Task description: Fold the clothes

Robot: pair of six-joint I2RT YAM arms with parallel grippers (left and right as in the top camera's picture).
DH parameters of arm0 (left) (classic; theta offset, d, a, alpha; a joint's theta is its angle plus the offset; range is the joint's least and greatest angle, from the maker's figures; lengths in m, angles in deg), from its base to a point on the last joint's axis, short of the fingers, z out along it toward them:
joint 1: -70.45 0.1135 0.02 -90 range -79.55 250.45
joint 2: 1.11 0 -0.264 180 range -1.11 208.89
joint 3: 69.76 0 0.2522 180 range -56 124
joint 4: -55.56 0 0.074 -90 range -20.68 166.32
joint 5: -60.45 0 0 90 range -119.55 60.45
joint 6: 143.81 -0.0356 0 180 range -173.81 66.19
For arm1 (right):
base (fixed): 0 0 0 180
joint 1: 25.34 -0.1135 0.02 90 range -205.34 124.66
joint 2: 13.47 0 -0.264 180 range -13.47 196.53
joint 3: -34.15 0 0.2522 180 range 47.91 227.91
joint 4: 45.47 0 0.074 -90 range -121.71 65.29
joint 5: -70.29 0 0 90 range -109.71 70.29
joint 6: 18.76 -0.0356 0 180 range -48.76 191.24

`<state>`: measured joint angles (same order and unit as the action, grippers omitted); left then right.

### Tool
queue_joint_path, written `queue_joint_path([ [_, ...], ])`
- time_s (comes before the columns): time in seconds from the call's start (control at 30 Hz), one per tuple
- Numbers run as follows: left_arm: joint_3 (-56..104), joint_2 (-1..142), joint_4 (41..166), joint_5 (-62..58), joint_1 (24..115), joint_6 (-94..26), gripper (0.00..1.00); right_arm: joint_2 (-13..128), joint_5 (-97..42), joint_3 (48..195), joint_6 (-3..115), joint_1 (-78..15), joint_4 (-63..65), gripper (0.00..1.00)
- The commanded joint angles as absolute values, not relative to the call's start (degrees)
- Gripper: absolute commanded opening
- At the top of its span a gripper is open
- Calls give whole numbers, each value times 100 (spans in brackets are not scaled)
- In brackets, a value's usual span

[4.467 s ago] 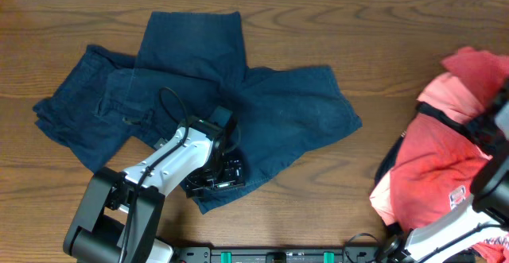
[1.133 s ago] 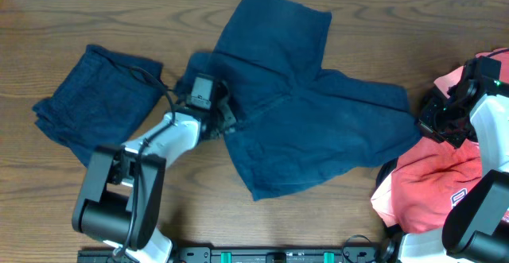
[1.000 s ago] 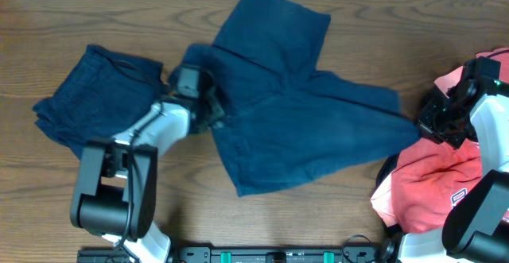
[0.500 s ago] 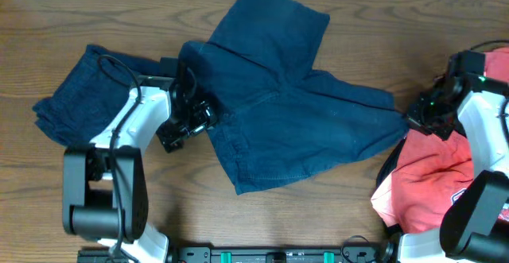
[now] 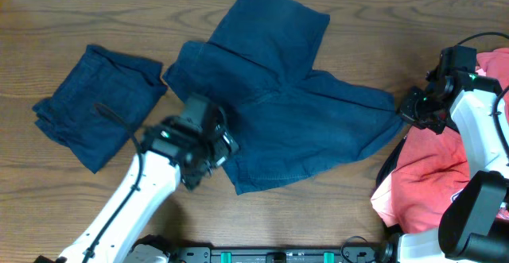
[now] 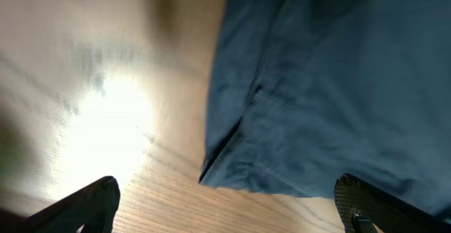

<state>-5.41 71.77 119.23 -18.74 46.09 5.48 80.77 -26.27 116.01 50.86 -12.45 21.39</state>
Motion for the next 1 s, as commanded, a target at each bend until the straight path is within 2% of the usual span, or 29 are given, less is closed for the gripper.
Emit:
queue_joint_path([
  [0.0,-1112,7094,11669,-2057,4071,2130,98,8105,-2595,11620,5116,-1272,2141,1],
  [0.17,-1798,7218,10607,-2084,3411,2707,98,8105,-2592,11620,5118,-1272,2143,1],
  [0.37,-2353,7369,9562,-2215,3136,3396,100,8105,-2592,11618,5160,-1272,2145,1],
  [0.57,-2474,7645,9295,-2210,2889,3785,85,8105,-2592,11618,5158,-1272,2143,1],
  [0.63,-2474,7767,9138,-2210,2806,3783,74,8105,-2592,11618,5158,-1272,2143,1],
  [0.73,-2471,7966,8930,-2210,2697,3783,51,8105,-2592,11618,5158,-1272,2150,1],
  [0.77,-2471,8016,8926,-2210,2684,3783,40,8105,-2592,11618,5158,-1272,2163,1],
  [0.83,-2471,8080,8976,-2215,2677,3678,10,8105,-2581,11618,5175,-1265,2187,1],
  [0.87,-2471,8084,8996,-2213,2677,3549,6,8105,-2566,11618,5182,-1265,2198,1],
  [0.97,-2458,8007,9007,-2199,2677,2843,6,8103,-2551,11618,5219,-1250,2250,1],
])
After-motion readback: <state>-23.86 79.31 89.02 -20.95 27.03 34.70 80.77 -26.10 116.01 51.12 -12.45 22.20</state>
